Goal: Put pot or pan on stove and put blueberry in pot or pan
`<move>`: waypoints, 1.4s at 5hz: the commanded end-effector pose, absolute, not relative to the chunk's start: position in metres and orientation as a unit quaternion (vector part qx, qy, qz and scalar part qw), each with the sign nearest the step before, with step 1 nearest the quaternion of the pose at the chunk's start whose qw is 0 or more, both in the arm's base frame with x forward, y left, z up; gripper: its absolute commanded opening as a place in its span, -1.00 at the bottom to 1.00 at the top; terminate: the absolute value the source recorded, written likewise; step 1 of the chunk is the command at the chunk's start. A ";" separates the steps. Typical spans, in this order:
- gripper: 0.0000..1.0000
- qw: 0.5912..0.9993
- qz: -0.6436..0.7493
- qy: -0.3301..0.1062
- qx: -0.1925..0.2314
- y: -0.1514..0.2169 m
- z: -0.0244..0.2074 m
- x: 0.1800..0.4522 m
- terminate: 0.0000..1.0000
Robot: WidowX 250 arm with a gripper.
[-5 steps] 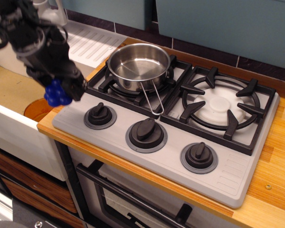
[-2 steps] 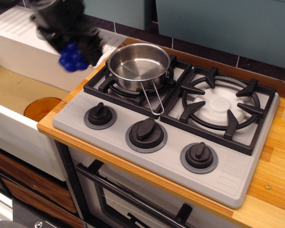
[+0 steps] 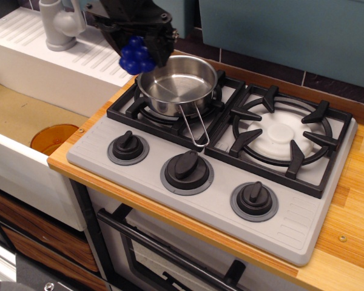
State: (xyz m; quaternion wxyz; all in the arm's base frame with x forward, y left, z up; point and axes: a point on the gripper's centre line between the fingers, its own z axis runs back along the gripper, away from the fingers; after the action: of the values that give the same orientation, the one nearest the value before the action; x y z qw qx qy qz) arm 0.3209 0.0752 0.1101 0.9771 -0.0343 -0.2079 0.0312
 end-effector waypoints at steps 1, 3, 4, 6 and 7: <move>-1.00 0.965 0.035 -0.256 -0.041 0.061 0.119 0.351 -1.00; 1.00 0.962 0.024 -0.267 -0.044 0.056 0.113 0.354 -1.00; 1.00 0.963 0.019 -0.265 -0.047 0.058 0.115 0.353 -1.00; 1.00 0.970 0.009 -0.243 -0.018 0.067 0.134 0.338 -1.00; 1.00 0.977 0.003 -0.214 0.009 0.075 0.161 0.326 -1.00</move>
State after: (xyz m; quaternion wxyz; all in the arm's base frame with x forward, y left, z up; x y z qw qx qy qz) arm 0.3177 0.0745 0.1341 0.9837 -0.0021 -0.1797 0.0022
